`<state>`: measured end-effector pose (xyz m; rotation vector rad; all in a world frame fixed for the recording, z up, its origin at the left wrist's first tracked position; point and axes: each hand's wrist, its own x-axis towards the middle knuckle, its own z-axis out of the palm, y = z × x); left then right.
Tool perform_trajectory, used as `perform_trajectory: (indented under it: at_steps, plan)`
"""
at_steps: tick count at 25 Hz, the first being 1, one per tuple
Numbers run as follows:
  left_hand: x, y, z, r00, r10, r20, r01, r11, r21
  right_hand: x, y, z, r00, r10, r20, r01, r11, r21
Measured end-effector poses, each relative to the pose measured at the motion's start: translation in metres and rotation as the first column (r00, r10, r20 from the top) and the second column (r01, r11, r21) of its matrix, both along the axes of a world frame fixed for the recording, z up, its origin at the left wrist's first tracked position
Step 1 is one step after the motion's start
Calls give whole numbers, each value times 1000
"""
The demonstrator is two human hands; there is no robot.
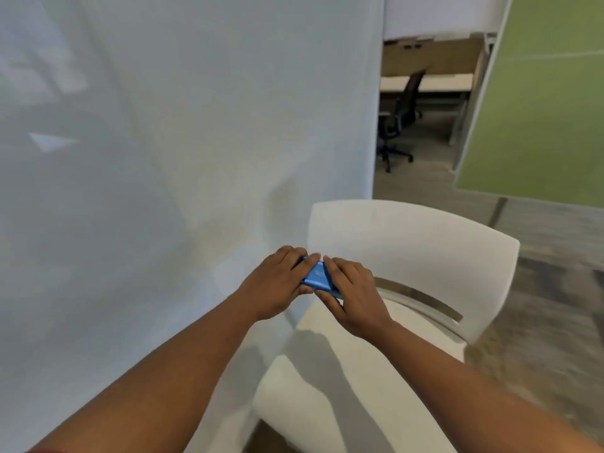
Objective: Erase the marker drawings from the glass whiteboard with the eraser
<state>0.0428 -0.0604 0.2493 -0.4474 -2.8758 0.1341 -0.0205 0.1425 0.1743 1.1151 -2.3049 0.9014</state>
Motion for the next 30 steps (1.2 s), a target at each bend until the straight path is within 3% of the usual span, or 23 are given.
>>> perform_trajectory:
  at_steps: [5,12,24,30]
  plan:
    - [-53,56,-148,974,-56,219,32,993,111,-13,56,-132,971,-150,187,115,976,185]
    - [-58,70,-320,893,-93,440,-7,976,220,-1,74,-272,927,-208,312,103,941,321]
    - [-59,67,-362,887,-41,461,-85,964,250,-8,63,-289,865,-302,401,117,898,425]
    - [-53,65,-344,913,25,407,-122,969,213,-5,61,-285,863,-315,396,99,873,477]
